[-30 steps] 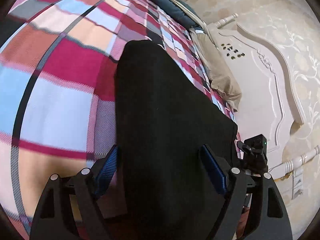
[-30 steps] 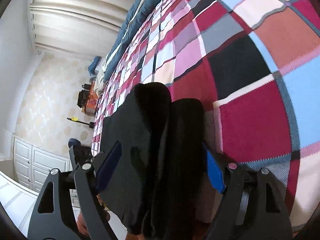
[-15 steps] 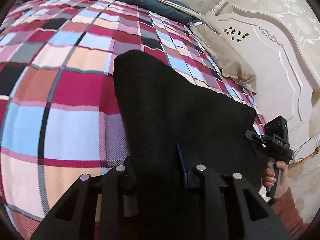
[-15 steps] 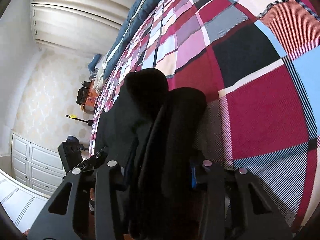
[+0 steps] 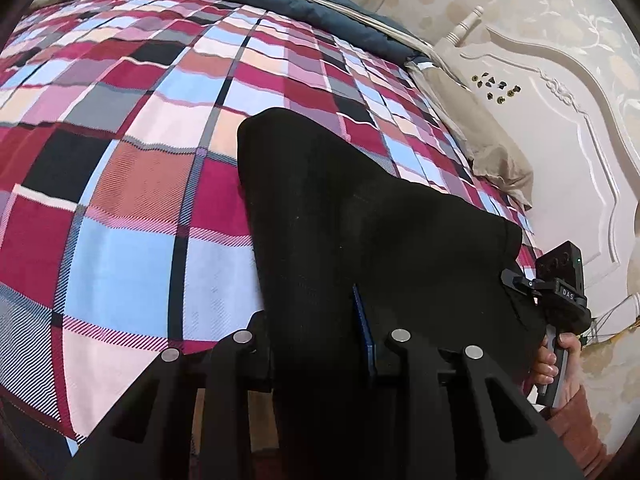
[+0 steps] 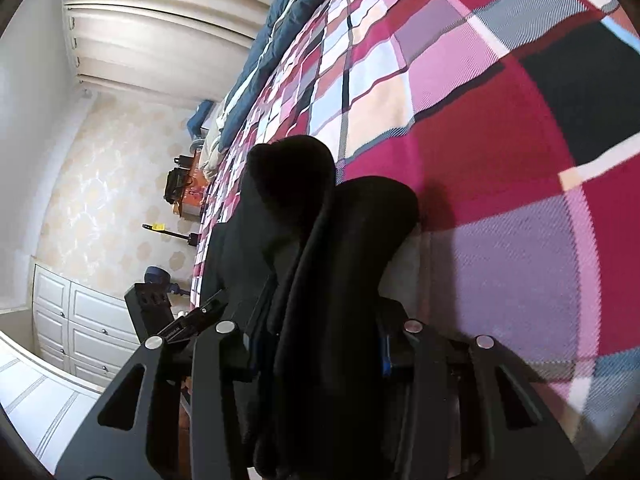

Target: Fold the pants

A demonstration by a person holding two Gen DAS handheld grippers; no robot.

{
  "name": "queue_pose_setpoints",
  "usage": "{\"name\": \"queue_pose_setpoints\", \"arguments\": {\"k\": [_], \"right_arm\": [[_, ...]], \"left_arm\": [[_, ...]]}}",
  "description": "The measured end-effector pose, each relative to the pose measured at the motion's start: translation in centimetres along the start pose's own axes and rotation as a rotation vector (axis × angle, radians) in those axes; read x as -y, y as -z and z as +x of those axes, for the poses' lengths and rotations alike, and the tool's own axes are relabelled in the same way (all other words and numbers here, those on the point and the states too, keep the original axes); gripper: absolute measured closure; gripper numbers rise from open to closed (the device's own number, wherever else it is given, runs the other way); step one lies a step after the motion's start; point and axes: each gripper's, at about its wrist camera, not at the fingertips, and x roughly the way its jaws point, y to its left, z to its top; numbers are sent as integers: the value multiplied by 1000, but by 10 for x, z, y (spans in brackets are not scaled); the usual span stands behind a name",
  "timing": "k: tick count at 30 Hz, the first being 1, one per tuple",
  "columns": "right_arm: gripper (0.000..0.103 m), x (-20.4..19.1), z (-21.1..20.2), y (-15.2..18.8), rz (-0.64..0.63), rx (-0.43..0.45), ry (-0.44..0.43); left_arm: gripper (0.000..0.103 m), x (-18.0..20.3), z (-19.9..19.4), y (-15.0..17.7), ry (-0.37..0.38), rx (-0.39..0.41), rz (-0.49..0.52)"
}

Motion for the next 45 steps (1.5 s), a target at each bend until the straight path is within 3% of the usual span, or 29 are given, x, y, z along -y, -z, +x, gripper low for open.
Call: {"name": "queue_pose_setpoints", "arguments": {"k": [4,6,7,9,11,13,19,21,22,23,29,34,45], "right_arm": [[55,0,-7,0,0,-4,-1],[45,-3,-19,-1,-15,13,5],[35,-3,-25,-2,-18,33,0],[25,-1,-32,-9,-12,75,-8],[22,3,-30,-18,9,85,-16],[22,3,-17,-32,6,64,-8],[16,-13,18,-54,-61,-25,32],[21,-20,29,-53,-112,-68,71],[39,-21,32,-53,-121,-82,81],[49,-19,34,-52,-110,-94,76],[66,-12,26,-55,-78,-35,36],[72,-17,26,-71,-94,14,22],[72,-34,68,-135,-110,32,-2]], "left_arm": [[66,2,-2,0,31,0,21],[63,-5,-9,0,92,-1,-25],[62,-9,-15,0,124,3,-47],[45,-20,-28,-2,178,30,-80],[39,-33,-34,-11,195,68,-119],[39,-40,-28,-23,197,66,-138],[38,-49,26,-51,208,-46,-162],[38,-46,33,-56,206,-45,-129],[40,-43,33,-56,199,-42,-112],[51,-38,34,-57,177,-42,-86],[71,-24,31,-63,101,-20,7],[75,-10,31,-81,24,14,87],[76,-21,46,-146,-81,50,120]]}}
